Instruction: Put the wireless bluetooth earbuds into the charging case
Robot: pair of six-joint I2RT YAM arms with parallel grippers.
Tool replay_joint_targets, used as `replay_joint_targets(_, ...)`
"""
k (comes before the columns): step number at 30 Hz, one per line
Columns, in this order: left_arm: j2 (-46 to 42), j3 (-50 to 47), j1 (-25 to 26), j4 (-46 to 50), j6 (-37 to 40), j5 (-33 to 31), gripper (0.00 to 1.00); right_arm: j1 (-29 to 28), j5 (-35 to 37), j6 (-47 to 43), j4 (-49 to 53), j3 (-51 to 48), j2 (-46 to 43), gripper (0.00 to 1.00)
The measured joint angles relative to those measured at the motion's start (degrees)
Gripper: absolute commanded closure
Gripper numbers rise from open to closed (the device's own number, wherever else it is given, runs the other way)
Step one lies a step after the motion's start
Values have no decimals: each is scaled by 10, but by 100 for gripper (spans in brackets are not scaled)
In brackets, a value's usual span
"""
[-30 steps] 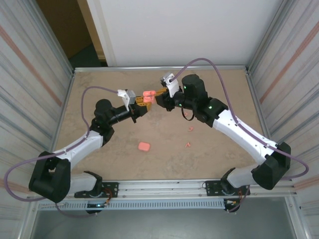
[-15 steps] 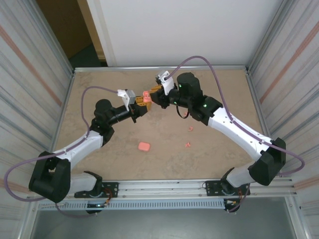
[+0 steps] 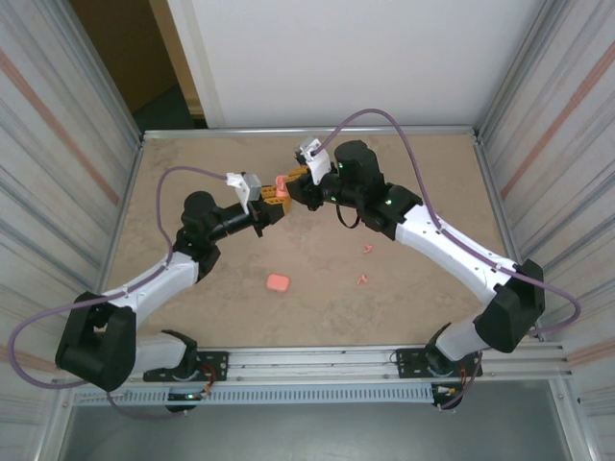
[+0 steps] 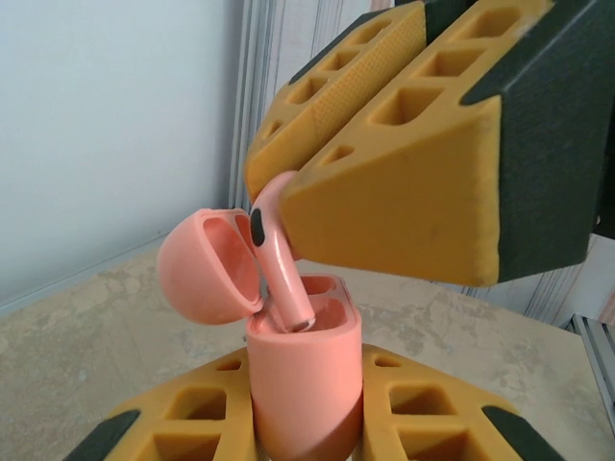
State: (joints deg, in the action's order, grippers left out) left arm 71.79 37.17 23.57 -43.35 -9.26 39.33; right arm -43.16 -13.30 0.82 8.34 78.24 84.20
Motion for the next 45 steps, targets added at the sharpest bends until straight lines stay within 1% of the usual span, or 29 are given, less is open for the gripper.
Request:
replay_joint_targets(12,-1,0,0,0,0,0,100,0,-26,0,27,10,1,78)
replay_joint_targets(21,-5,0,0,1,0,0,100,0,-49,-2,46,19,2,73)
replay_joint_targets(26,-5,0,0,1,0,0,100,1,-58,-2,50,31,10,65)
replay_joint_targets(31,-7,0,0,1,0,0,100,6,-61,0,59,44,10,54)
replay_joint_targets(37,-13,0,0,1,0,0,100,31,-65,10,59,52,10,46)
replay_joint_targets(42,-19,0,0,1,2,0,100,53,-74,30,58,51,7,37)
replay_joint_targets(45,-21,0,0,1,2,0,100,64,-75,38,55,38,-9,34)
